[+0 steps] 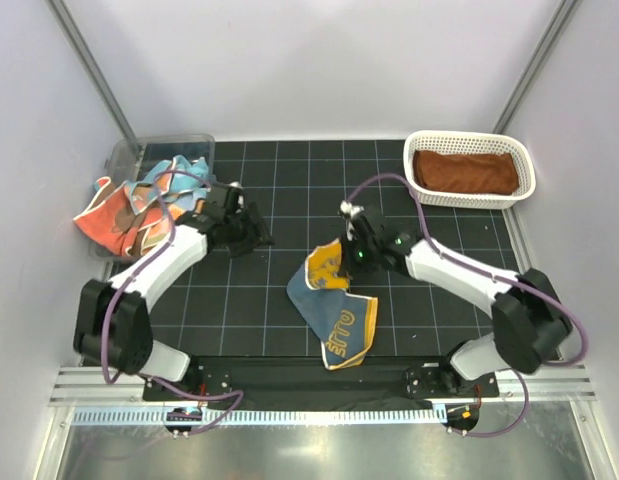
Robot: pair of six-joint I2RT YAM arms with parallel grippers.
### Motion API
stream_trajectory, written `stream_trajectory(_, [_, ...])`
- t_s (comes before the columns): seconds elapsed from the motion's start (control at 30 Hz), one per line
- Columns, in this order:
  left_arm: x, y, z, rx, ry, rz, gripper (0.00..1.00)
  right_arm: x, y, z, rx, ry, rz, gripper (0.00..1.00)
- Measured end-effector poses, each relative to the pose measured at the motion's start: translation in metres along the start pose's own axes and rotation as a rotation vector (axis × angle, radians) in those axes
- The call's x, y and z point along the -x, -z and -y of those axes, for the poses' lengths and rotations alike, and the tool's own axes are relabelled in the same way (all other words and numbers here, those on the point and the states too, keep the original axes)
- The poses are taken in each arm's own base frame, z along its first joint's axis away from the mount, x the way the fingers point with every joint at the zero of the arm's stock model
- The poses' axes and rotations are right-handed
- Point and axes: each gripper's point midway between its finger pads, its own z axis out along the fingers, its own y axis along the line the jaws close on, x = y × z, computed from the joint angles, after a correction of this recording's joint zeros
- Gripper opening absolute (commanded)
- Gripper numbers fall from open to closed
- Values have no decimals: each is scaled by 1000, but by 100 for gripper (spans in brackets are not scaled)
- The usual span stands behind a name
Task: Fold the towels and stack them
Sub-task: Flatten out the crumpled towel
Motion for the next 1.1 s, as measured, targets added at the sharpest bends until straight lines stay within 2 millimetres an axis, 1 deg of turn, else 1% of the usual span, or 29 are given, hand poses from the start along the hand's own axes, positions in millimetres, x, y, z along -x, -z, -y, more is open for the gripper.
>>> stream_trajectory(0.07, [-16, -18, 10, -11, -51, -54, 64, -35, 4, 10, -16, -10, -48, 2])
stream_trajectory(0.1, [-25, -27, 16, -20, -82, -87, 64, -57, 4, 17, -31, -21, -87, 7])
stream_trajectory(0.13, [-33, -37, 23, -33, -108, -114, 64, -75, 4, 25, -48, -37, -122, 18])
stream_trajectory(0.2, [-46, -56, 39, -67, -156, -170, 64, -98, 3, 37, -87, -72, -166, 24])
stream_trajectory(0.23, [-52, -64, 48, -87, -183, -192, 64, -106, 4, 42, -104, -89, -174, 30])
stream_trajectory(0.27, [-57, -72, 56, -105, -215, -212, 64, -110, 6, 45, -118, -107, -171, 39])
stream_trajectory(0.3, [-60, -78, 64, -123, -247, -227, 64, -111, 10, 48, -133, -122, -157, 41])
stream_trajectory(0.33, [-61, -83, 71, -140, -274, -236, 64, -108, 16, 49, -141, -131, -131, 46])
stream_trajectory(0.4, [-64, -94, 91, -193, -343, -250, 64, -97, 31, 47, -141, -147, -59, 55])
stream_trajectory(0.53, [-64, -108, 132, -304, -438, -271, 64, -66, 63, 44, -142, -181, 114, 57])
stream_trajectory(0.57, [-62, -114, 142, -329, -456, -270, 64, -61, 70, 45, -147, -190, 147, 57])
stream_trajectory(0.67, [-61, -132, 162, -372, -494, -279, 63, -54, 84, 49, -169, -212, 213, 57])
stream_trajectory(0.73, [-69, -145, 164, -377, -510, -301, 62, -53, 89, 53, -189, -220, 233, 56])
stream_trajectory(0.8, [-82, -156, 160, -365, -524, -335, 62, -54, 92, 57, -208, -225, 243, 56])
stream_trajectory(0.83, [-90, -158, 161, -374, -527, -357, 62, -54, 94, 58, -214, -225, 247, 55])
stream_trajectory(0.9, [-94, -157, 168, -382, -548, -355, 61, -53, 96, 61, -225, -227, 260, 54])
stream_trajectory(1.03, [-114, -154, 177, -392, -582, -375, 61, -50, 100, 66, -252, -236, 285, 53])
stream_trajectory(1.1, [-120, -155, 183, -396, -595, -377, 58, -49, 100, 71, -277, -248, 299, 53])
